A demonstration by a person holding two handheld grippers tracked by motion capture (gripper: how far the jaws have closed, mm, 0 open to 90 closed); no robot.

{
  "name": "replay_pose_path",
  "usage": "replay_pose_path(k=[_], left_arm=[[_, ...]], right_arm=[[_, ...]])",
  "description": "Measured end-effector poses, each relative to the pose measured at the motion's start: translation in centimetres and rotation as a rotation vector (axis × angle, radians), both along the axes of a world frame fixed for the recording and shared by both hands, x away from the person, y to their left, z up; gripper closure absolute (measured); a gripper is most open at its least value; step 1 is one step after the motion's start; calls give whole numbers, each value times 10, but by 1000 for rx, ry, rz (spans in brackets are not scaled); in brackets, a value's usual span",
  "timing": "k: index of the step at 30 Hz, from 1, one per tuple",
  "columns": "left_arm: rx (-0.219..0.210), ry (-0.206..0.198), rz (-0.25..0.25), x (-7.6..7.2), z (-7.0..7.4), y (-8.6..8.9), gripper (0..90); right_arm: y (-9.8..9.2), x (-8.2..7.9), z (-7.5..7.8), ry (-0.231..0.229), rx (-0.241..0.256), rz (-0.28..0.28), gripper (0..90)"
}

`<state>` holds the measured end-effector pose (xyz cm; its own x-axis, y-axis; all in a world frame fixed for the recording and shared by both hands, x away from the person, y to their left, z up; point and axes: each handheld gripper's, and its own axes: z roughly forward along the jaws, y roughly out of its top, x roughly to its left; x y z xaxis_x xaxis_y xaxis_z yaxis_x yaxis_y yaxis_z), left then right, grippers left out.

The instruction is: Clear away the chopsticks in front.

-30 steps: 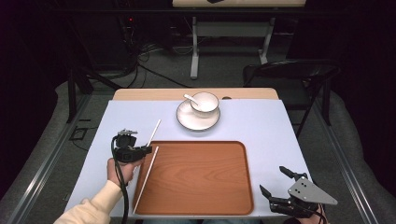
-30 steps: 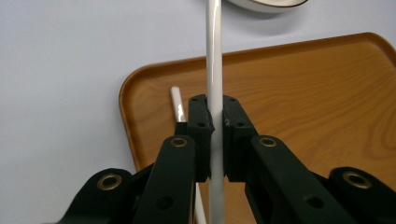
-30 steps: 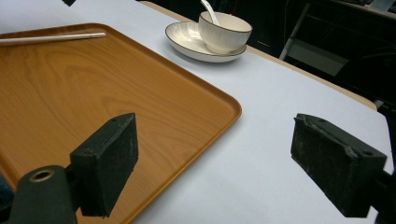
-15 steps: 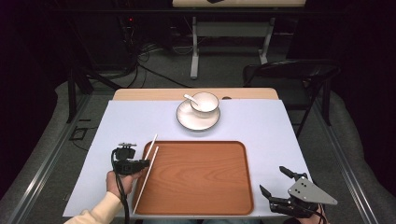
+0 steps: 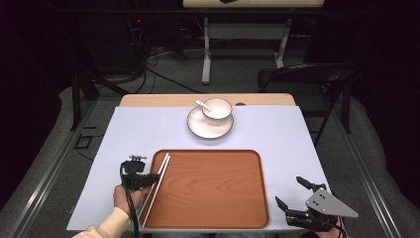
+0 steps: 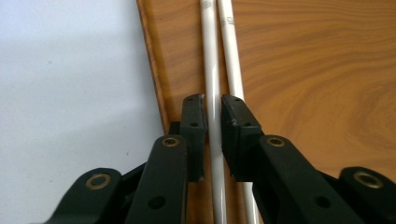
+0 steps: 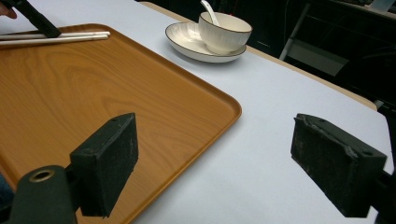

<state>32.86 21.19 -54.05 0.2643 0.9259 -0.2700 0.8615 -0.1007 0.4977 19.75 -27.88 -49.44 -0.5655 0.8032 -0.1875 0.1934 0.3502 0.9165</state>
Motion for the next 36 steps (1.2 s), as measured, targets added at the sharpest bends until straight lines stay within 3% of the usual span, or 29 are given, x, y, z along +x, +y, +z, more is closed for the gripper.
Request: replay_pose_path(k=[6,10,14,17,18,19,21,22,23,24,25,26,27,29,36], left_arm=[[0,-8,-11,0,0,-2,750],[-5,-34,-30,0,6,-1,615],[-12,-104,-64,-2,21,2,427],[-6,-174,-122,-7,36,5,316],[-6,-174,-122,-7,36,5,290],[-11,-227,-161,-12,46,9,248],[3,-284,-161,-20,54,12,194],[3,-284,-161,-20,54,12,174],[-7,-321,-171,-27,61,18,154],[-7,-321,-171,-27,61,18,141],[-34,-362,-171,-34,65,26,125],[-34,-362,-171,-34,65,26,111],[-33,-392,-153,-42,68,33,79],[-57,-412,-149,-50,70,40,57],[-47,-474,-135,-75,70,55,3]], right_arm=[[0,0,0,-1,0,0,143],[0,0,0,-1,0,-1,143],[0,0,0,-1,-2,-2,143],[0,0,0,-2,-1,-1,143],[0,0,0,-2,-1,-1,143],[0,0,0,-2,-1,-1,143],[0,0,0,-3,-1,-1,143],[0,0,0,-3,-1,-1,143],[0,0,0,-3,-1,0,143],[0,0,0,-3,-2,1,143],[0,0,0,-2,-2,0,143],[0,0,0,-2,-2,0,143],[0,-1,0,-3,-3,1,143],[0,0,0,-1,-3,0,143],[0,0,0,-1,-6,3,143]])
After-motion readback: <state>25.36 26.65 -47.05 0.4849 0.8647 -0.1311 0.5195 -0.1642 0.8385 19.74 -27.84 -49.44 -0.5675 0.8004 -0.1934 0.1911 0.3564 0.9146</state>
